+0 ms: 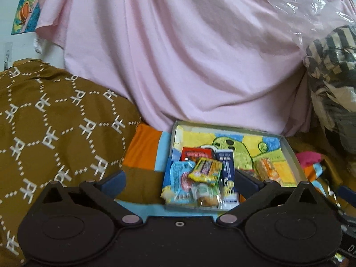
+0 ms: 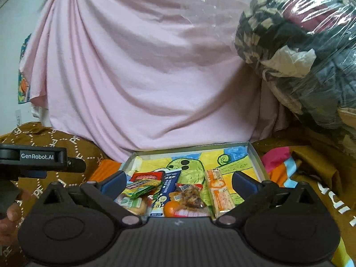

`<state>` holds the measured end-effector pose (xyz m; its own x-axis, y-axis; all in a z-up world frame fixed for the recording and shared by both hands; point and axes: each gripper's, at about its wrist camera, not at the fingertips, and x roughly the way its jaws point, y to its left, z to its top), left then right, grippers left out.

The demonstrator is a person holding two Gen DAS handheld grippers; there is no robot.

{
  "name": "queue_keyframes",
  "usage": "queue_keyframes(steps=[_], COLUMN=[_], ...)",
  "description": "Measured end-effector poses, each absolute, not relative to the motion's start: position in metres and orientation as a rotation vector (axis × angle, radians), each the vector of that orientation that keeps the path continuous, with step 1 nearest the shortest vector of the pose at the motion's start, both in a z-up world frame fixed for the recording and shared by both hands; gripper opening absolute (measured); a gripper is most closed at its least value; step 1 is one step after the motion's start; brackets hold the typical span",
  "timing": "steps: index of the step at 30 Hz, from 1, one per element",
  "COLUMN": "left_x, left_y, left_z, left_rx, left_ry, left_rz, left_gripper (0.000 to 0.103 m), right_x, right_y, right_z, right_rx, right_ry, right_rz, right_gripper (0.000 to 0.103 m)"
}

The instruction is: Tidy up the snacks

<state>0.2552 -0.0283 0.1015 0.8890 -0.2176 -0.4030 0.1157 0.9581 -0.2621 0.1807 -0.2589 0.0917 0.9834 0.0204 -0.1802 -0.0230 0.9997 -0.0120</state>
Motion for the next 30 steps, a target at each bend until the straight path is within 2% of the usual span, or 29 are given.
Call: queue_keyframes(steps=[10,30], left_x=[0.195,0.114], left_y=[-0.010,0.000], left_z=[0.086,0.044], left_rx=[-0.191,-0.121], left_ry=[0.427,0.418], left_rz=[-0.132,-0.115], left_gripper=[0.102,0.102], right_x=[0.132,0.066], right_y=[-0.242,-0.241], right_z=[0.084,0.042], right_rx=[-0.033,-0.006], right_ry=[0.158,0.259], right_rz=[0.028,0.000], right_gripper=[0.103,0.103])
